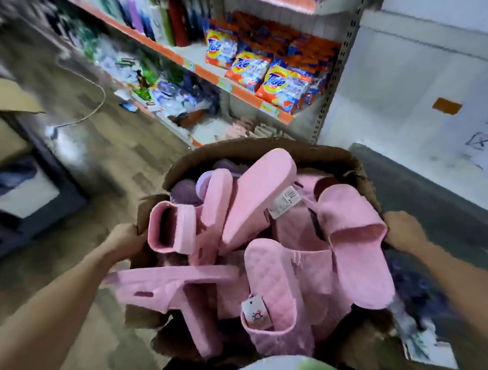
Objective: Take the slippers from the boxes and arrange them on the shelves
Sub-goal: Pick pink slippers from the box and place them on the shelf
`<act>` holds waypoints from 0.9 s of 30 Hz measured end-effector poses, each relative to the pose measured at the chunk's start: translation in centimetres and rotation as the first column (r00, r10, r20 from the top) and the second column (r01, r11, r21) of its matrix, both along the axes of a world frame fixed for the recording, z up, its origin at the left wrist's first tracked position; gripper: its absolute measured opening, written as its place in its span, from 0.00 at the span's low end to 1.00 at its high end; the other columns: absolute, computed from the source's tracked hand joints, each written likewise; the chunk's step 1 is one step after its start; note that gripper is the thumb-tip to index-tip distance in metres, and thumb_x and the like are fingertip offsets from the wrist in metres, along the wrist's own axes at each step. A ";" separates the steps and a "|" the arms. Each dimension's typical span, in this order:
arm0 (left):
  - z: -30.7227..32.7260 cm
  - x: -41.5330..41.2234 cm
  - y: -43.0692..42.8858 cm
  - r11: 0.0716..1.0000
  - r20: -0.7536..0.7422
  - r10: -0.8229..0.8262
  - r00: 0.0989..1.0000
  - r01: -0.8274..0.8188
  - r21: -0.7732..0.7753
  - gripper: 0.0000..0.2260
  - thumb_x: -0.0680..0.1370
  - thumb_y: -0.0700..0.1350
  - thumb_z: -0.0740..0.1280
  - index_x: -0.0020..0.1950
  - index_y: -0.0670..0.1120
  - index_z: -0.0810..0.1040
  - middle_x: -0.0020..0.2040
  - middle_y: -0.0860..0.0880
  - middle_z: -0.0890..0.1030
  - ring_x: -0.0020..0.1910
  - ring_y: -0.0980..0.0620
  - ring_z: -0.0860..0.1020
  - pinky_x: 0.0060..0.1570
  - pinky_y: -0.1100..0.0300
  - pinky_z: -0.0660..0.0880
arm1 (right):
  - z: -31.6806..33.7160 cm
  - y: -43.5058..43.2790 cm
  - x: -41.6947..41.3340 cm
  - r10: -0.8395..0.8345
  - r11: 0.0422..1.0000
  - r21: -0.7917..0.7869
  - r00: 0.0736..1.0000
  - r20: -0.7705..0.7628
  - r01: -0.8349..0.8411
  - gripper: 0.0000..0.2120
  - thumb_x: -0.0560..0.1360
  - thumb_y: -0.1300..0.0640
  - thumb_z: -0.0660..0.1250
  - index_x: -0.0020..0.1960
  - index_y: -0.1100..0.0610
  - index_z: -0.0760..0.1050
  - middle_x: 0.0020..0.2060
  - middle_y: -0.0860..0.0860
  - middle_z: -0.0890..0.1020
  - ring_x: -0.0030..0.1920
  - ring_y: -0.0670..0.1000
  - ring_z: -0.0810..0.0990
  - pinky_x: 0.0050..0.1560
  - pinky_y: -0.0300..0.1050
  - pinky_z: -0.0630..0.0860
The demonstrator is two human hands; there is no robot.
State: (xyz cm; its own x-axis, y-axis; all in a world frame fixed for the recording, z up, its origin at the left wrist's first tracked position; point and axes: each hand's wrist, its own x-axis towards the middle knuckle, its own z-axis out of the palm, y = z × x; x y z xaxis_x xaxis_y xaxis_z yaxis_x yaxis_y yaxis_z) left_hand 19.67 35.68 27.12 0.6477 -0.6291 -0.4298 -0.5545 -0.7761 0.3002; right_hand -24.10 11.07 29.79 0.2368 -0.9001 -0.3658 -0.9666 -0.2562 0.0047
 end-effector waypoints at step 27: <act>-0.8 13.4 45.5 0.342 0.004 0.939 0.345 -0.933 0.114 0.23 0.79 0.51 0.55 0.42 0.32 0.77 0.48 0.33 0.80 0.48 0.38 0.78 0.41 0.55 0.67 | -1.4 21.0 67.7 0.926 0.366 0.152 0.375 0.032 -0.918 0.12 0.72 0.60 0.60 0.29 0.56 0.68 0.44 0.61 0.82 0.47 0.61 0.81 0.37 0.42 0.69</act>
